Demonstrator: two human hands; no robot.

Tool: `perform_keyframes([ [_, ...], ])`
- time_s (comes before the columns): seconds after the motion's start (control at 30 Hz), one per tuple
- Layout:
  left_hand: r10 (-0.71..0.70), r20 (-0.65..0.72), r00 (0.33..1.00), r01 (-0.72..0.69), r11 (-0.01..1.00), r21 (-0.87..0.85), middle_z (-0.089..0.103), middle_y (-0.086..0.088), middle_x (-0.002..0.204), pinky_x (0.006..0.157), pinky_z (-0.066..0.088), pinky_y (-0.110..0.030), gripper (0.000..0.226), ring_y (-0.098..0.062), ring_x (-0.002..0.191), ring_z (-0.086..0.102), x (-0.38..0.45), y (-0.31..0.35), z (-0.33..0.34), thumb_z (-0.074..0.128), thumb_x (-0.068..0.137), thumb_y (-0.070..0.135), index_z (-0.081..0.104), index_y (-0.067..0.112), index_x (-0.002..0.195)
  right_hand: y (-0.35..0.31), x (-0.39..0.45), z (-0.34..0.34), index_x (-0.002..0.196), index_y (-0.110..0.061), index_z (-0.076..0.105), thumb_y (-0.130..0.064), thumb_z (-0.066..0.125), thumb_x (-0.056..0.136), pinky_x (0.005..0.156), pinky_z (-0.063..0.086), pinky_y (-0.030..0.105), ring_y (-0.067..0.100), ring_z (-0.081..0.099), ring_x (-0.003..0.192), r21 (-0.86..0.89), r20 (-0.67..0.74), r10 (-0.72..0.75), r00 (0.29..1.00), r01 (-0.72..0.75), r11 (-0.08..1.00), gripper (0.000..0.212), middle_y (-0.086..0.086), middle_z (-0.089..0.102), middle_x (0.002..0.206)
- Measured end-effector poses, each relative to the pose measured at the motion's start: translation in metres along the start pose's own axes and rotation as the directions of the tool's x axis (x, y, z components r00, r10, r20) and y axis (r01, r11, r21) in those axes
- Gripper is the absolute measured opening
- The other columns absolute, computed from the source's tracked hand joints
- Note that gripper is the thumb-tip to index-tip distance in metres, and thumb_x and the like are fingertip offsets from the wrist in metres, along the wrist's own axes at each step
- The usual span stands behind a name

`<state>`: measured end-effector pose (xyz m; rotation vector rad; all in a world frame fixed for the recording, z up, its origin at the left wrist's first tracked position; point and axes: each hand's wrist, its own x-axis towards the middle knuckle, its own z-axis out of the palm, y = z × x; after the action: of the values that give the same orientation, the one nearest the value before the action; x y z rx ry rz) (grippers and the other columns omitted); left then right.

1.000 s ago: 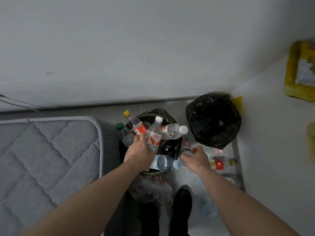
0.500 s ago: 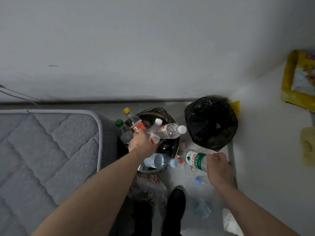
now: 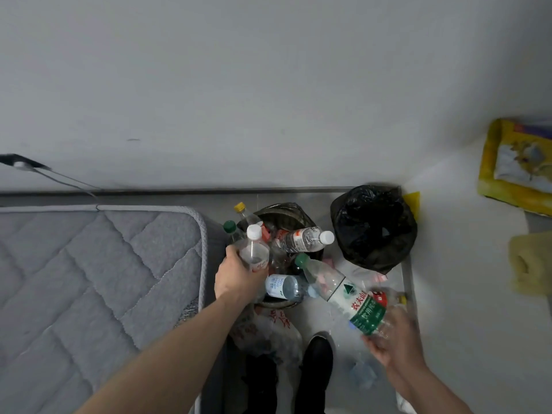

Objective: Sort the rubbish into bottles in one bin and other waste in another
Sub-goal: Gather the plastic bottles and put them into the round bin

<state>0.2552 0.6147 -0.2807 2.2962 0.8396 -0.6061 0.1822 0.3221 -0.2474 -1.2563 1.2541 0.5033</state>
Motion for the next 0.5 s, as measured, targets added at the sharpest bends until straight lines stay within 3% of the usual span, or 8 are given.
perform_keyframes([
  [0.1,-0.026,0.016,1.000,0.026,0.999,-0.021,0.063,0.002,0.103,0.082,0.054,-0.040,0.058,-0.022,0.091,0.061,-0.001,-0.006,-0.001,0.077,0.076,0.047,0.043,0.023,0.117,-0.001,-0.008,0.018,0.127,-0.012,0.060,-0.042,0.066,0.092,0.081,0.055,0.043,0.038,0.072,0.100,0.042,0.245,0.124,0.962,-0.138,0.989,0.046,0.019,0.068,0.121],
  [0.17,-0.032,0.008,0.999,0.032,0.998,-0.045,0.064,0.000,0.107,0.086,0.055,-0.043,0.053,-0.024,0.095,0.063,-0.001,-0.009,0.000,0.075,0.078,0.043,0.042,0.024,0.115,-0.005,-0.009,0.034,0.129,-0.009,0.056,-0.034,0.078,0.082,0.095,0.052,0.049,0.036,0.070,0.108,-0.061,0.365,0.118,0.924,-0.103,0.993,0.058,0.018,0.069,0.122],
  [0.23,-0.030,-0.007,1.000,0.029,0.997,-0.077,0.063,0.000,0.106,0.087,0.054,-0.042,0.053,-0.025,0.097,0.063,-0.001,-0.010,0.001,0.075,0.080,0.044,0.041,0.023,0.114,-0.011,-0.012,0.052,0.130,-0.012,0.054,-0.028,0.090,0.063,0.102,0.049,0.052,0.030,0.070,0.108,-0.200,0.425,0.092,0.900,-0.006,0.980,0.078,0.011,0.073,0.118],
  [0.3,-0.031,-0.032,0.999,0.027,0.993,-0.115,0.061,0.000,0.103,0.084,0.051,-0.039,0.052,-0.025,0.097,0.062,0.000,-0.009,0.001,0.074,0.082,0.045,0.040,0.022,0.112,-0.020,-0.015,0.074,0.127,-0.020,0.055,-0.023,0.090,0.054,0.096,0.054,0.045,0.020,0.071,0.105,-0.333,0.429,0.035,0.903,0.122,0.935,0.082,0.002,0.074,0.114],
  [0.4,-0.034,-0.056,0.998,0.024,0.985,-0.170,0.058,0.004,0.101,0.086,0.052,-0.038,0.051,-0.025,0.100,0.062,0.003,-0.008,-0.001,0.075,0.084,0.042,0.039,0.024,0.116,-0.032,-0.010,0.109,0.124,-0.028,0.057,-0.013,0.088,0.058,0.082,0.055,0.030,0.013,0.071,0.101,-0.468,0.452,-0.066,0.889,0.299,0.832,0.075,-0.006,0.073,0.111],
  [0.5,-0.017,-0.069,0.997,0.004,0.984,-0.178,0.059,0.007,0.102,0.090,0.053,-0.039,0.055,-0.022,0.100,0.063,0.009,-0.010,0.000,0.076,0.083,0.045,0.044,0.025,0.123,-0.033,0.003,0.146,0.121,-0.029,0.057,-0.023,0.091,0.060,0.087,0.055,0.034,0.010,0.067,0.101,-0.586,0.434,-0.221,0.873,0.460,0.667,0.070,-0.012,0.070,0.111],
])
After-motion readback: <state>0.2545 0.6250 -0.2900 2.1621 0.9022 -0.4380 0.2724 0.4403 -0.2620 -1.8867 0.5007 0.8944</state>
